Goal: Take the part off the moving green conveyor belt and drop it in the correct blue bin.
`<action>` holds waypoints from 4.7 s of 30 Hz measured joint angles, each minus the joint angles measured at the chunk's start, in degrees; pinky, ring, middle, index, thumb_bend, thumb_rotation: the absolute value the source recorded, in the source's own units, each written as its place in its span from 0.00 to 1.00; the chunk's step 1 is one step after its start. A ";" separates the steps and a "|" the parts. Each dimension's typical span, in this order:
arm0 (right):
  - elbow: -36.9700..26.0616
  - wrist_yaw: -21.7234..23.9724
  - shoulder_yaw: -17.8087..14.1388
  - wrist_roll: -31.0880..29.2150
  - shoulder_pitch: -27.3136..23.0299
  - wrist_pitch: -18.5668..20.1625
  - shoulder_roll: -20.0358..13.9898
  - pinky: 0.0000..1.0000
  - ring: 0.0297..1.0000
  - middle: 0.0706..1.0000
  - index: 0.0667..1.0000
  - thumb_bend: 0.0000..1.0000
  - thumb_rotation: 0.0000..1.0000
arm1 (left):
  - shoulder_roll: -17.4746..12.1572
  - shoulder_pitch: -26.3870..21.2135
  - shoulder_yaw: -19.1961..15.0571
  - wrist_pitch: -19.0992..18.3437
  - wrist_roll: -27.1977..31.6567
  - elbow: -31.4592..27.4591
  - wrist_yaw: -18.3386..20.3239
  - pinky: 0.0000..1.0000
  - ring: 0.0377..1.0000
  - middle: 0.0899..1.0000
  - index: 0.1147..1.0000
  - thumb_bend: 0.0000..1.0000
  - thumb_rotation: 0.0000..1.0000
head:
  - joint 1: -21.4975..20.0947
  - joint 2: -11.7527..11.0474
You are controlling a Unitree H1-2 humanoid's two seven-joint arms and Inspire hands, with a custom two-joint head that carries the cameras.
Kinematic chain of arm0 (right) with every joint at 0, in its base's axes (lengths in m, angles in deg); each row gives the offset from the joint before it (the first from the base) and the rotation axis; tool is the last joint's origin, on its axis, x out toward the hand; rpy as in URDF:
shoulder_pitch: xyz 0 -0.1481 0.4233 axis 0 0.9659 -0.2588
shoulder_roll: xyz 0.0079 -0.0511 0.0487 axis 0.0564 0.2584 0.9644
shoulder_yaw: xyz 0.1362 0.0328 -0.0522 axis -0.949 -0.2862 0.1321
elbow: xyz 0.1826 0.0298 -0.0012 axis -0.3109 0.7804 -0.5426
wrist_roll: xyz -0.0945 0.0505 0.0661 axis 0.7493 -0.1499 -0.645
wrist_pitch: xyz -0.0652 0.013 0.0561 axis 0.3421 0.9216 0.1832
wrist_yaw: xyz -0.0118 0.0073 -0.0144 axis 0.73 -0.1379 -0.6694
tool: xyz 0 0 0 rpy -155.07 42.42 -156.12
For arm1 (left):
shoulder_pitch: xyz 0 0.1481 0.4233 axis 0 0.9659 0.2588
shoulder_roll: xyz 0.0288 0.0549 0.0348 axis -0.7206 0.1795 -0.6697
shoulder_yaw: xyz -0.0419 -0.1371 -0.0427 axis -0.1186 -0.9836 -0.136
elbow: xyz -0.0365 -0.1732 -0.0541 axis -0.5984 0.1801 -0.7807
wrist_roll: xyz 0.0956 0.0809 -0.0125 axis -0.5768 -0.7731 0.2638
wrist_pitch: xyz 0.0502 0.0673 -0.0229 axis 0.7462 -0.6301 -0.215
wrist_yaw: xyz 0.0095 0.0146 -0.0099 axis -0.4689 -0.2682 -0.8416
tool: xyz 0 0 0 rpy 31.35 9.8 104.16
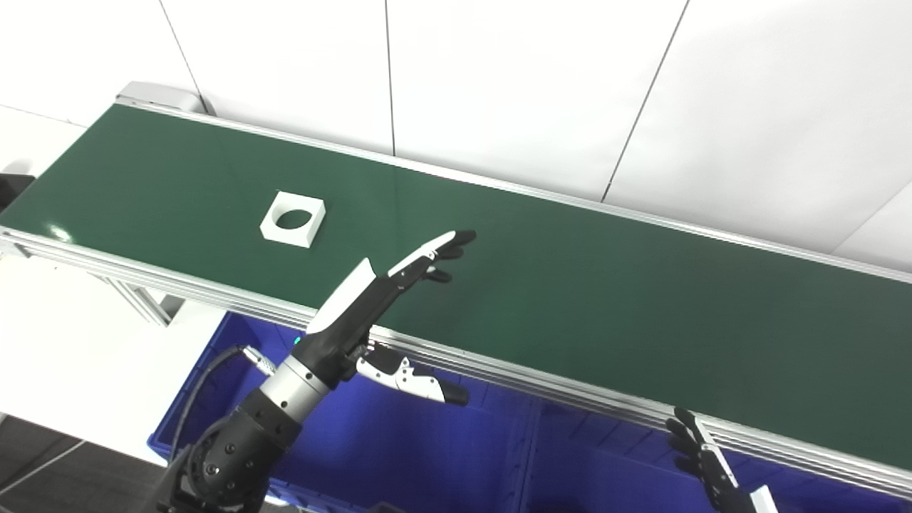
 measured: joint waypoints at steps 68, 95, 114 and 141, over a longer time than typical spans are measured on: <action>7.47 -0.17 -1.77 -4.73 -2.65 -10.21 0.13 0.73 0.77 0.81 0.86 0.87 0.00 | -23.61 -23.27 2.96 -11.41 -17.93 24.88 8.34 0.84 0.91 0.95 0.91 0.93 0.15 | 0.62 -4.57; 6.72 -0.17 -1.87 -4.83 -1.40 -10.22 0.52 0.71 0.77 0.81 0.86 0.86 0.01 | -16.56 -28.68 7.21 -7.91 -24.92 38.51 -6.51 0.78 0.86 0.90 0.88 0.76 0.06 | 0.26 -3.96; 4.35 -0.42 -2.24 -4.28 -0.66 -10.21 1.33 0.72 0.77 0.82 0.86 0.86 0.03 | -14.48 -30.20 10.06 -7.49 -17.26 41.01 -0.68 0.80 0.88 0.93 0.87 0.80 0.04 | 0.09 -2.64; 3.15 -0.77 -2.55 -3.94 0.50 -10.22 2.28 0.72 0.77 0.82 0.86 0.84 0.06 | -7.73 -33.34 12.64 3.30 -19.86 52.37 -16.42 0.50 0.43 0.47 0.41 0.50 0.00 | -0.35 -1.50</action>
